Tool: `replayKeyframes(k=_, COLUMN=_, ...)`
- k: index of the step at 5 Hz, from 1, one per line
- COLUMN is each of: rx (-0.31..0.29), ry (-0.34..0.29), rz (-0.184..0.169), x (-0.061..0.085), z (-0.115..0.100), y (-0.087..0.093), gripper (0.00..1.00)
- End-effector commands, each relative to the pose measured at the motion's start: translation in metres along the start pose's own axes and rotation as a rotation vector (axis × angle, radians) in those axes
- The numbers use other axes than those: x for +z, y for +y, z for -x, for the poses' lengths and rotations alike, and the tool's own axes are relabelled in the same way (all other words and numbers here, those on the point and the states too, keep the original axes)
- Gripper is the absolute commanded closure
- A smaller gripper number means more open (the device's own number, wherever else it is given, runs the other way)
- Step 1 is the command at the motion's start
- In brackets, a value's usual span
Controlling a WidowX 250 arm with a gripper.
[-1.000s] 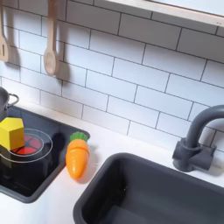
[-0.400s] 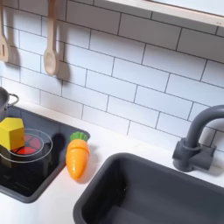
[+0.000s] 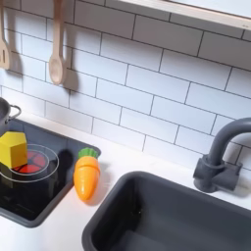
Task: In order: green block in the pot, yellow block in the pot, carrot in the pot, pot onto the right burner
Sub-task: 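Put the green block in the pot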
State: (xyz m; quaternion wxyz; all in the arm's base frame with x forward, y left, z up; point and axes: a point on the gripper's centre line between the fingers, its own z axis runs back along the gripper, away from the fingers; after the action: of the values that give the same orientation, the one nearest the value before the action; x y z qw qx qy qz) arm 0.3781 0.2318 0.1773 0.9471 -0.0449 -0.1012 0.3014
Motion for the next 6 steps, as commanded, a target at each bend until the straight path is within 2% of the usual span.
replayKeyframes(k=1, rx=-0.01, ry=0.012, rz=-0.017, x=-0.01, z=0.006, y=0.0, gripper=1.0)
replayKeyframes(k=2, rx=-0.012, ry=0.049, rz=-0.023, x=-0.021, z=0.01, y=-0.005, gripper=0.94)
replayKeyframes(k=3, rx=-0.013, ry=0.033, rz=-0.014, x=-0.017, z=0.011, y=-0.004, gripper=0.25)
replayKeyframes(k=5, rx=-0.031, ry=-0.006, rz=-0.011, x=-0.001, z=0.012, y=-0.014, gripper=0.08)
replayKeyframes(k=6, rx=-0.028, ry=-0.048, rz=-0.006, x=0.02, z=0.012, y=-0.017, gripper=0.04)
